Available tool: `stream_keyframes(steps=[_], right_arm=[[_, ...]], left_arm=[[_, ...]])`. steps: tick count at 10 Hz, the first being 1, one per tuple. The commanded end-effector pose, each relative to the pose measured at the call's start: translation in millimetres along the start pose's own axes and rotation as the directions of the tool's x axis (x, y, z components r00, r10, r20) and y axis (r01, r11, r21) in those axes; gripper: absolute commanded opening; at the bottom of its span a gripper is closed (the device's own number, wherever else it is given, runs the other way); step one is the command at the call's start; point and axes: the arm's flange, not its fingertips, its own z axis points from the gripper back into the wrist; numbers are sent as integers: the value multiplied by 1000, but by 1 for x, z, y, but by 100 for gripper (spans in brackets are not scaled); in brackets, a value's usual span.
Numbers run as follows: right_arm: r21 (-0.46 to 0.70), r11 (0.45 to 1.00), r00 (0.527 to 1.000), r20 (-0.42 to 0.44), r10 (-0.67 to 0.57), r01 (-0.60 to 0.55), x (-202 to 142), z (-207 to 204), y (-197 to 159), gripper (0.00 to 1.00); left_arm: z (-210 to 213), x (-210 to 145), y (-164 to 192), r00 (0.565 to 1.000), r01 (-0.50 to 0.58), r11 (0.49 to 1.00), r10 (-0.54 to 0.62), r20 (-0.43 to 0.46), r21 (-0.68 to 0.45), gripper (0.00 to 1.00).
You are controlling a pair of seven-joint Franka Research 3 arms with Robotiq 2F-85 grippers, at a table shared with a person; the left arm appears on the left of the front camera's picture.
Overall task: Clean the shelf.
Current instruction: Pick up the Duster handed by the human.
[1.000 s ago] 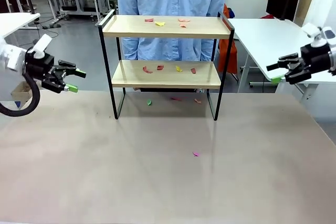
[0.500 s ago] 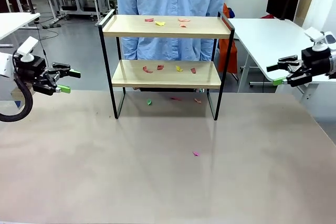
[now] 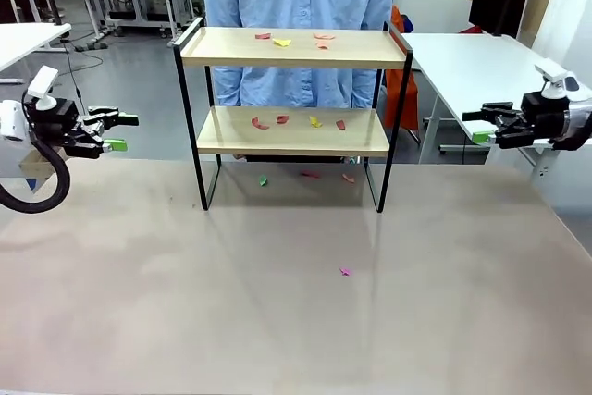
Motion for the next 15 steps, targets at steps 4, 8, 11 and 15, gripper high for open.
stream_keyframes(steps=[4,8,11,15], right_arm=[[10,996,989,119,92,-93,-2,9,-18,100],[10,995,984,152,95,-97,3,10,-15,100],[19,996,984,160,82,-86,5,11,-16,100],[22,997,989,128,69,-72,2,11,-14,100]], left_arm=[[11,-10,14,990,15,1000,-16,141,2,100],[19,-5,9,984,1,1000,-3,179,8,100],[20,7,2,985,-25,1000,23,171,11,100],[20,-5,6,988,0,1000,0,157,0,100]])
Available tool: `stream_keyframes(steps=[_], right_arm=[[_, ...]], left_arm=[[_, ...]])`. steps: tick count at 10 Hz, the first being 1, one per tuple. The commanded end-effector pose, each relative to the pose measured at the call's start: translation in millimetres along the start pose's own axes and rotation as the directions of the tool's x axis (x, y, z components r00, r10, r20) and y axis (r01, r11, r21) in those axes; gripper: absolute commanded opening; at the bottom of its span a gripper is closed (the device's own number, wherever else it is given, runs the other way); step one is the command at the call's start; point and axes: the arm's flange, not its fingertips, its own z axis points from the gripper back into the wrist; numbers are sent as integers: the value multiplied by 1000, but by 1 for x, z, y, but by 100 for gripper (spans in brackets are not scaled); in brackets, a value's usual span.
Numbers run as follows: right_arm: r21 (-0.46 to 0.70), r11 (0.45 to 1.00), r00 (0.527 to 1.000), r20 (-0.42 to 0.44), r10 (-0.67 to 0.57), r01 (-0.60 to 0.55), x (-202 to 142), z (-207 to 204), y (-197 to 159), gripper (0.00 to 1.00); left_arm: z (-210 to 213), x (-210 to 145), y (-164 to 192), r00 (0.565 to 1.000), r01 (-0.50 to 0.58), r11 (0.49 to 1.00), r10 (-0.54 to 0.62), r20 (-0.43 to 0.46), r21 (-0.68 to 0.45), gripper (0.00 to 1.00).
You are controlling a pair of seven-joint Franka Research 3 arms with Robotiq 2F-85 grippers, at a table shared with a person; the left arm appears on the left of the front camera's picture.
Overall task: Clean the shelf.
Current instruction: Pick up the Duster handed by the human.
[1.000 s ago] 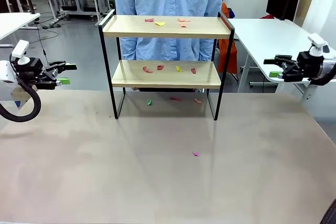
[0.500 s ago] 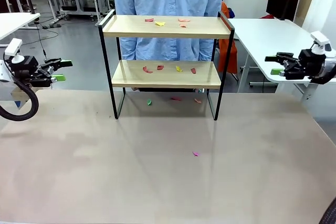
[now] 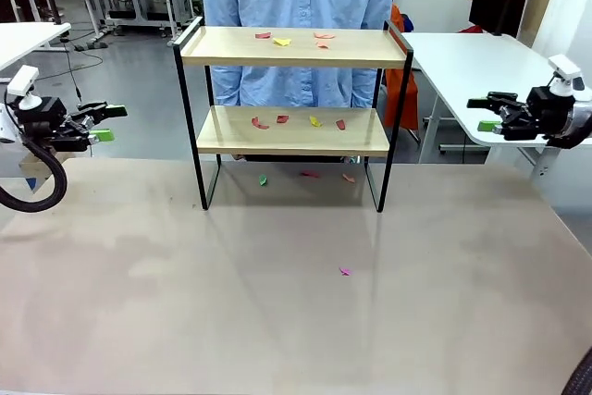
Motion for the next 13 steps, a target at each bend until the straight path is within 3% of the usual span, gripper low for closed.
stream_keyframes(steps=[1,13], right_arm=[[-3,1000,1000,0,2,-2,1,0,-1,100],[-3,1000,1000,0,2,-2,1,0,-1,100]], left_arm=[[0,1,0,1000,14,1000,-14,0,0,100],[0,1,0,1000,14,1000,-14,0,0,100]])
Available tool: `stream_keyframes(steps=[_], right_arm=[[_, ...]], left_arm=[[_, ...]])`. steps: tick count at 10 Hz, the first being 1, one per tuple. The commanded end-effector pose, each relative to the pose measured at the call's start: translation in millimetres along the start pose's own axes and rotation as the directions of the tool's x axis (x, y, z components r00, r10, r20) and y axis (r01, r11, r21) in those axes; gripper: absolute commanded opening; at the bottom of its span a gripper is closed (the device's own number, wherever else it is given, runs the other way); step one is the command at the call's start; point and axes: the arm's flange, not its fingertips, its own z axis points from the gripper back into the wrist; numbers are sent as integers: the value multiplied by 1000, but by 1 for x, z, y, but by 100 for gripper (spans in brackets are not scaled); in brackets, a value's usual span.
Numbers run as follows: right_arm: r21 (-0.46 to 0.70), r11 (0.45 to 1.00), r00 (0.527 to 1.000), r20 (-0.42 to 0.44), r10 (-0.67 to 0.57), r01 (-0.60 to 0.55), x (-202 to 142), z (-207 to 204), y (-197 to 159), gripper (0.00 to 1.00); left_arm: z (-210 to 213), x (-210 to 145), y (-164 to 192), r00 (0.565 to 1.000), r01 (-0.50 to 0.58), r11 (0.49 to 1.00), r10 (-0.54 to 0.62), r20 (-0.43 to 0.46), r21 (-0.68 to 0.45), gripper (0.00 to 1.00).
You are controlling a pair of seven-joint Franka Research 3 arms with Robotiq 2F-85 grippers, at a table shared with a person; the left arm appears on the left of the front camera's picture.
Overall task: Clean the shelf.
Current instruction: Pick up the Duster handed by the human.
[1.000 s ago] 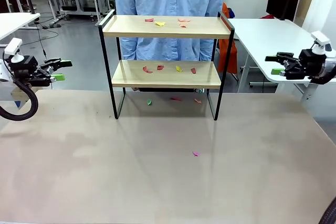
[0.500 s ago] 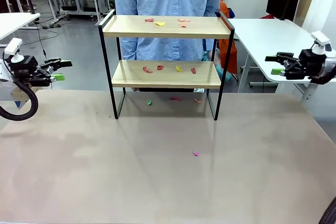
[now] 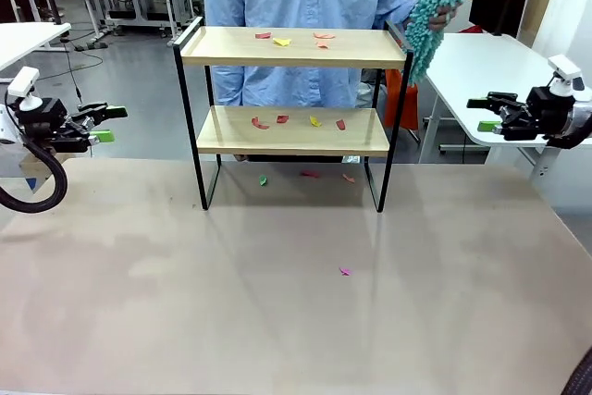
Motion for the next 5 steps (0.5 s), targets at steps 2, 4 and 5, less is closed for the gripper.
stream_keyframes(steps=[2,4,5], right_arm=[[-3,1000,1000,0,2,-2,1,0,-1,100],[-3,1000,1000,0,2,-2,1,0,-1,100],[-3,1000,1000,0,2,-2,1,0,-1,100]], left_arm=[[0,3,0,1000,15,1000,-15,0,0,100],[0,3,0,1000,15,1000,-15,0,0,100],[0,3,0,1000,15,1000,-15,0,0,100]])
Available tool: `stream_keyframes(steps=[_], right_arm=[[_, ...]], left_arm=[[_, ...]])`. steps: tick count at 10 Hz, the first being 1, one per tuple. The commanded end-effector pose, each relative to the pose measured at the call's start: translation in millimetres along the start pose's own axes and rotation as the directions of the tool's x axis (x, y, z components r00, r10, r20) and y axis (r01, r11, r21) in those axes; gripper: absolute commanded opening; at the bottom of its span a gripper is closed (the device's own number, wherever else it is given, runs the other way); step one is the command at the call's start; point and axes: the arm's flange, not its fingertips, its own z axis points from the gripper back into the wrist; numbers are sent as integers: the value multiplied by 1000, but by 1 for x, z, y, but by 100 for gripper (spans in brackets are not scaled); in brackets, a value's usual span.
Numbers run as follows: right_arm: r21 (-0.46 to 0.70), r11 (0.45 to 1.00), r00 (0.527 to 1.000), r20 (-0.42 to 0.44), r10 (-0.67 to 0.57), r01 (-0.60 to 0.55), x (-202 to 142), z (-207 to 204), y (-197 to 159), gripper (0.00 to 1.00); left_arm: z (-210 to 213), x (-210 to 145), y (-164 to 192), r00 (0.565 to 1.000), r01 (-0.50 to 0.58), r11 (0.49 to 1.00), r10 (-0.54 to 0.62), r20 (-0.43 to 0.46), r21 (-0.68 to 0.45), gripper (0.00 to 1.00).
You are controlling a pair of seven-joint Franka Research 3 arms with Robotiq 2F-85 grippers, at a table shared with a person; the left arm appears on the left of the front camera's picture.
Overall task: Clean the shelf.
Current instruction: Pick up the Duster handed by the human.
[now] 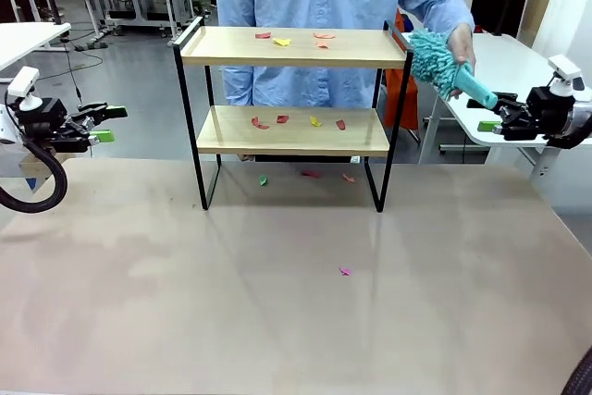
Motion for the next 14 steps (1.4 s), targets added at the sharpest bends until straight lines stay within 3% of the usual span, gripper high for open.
stream_keyframes(steps=[1,10,11,13,14], right_arm=[[-3,1000,1000,0,2,-2,1,0,-1,100],[0,1000,1000,0,0,0,0,0,0,100],[-37,999,998,-55,-28,26,19,2,8,100],[-200,961,955,-189,-229,191,69,15,16,100],[-236,938,933,-194,-302,254,97,18,22,100]], left_arm=[[0,3,0,1000,15,1000,-15,0,0,100],[0,3,0,1000,15,1000,-15,0,0,100],[0,3,0,1000,15,1000,-15,0,0,100],[0,3,0,1000,15,1000,-15,0,0,100],[0,3,0,1000,15,1000,-15,0,0,100]])
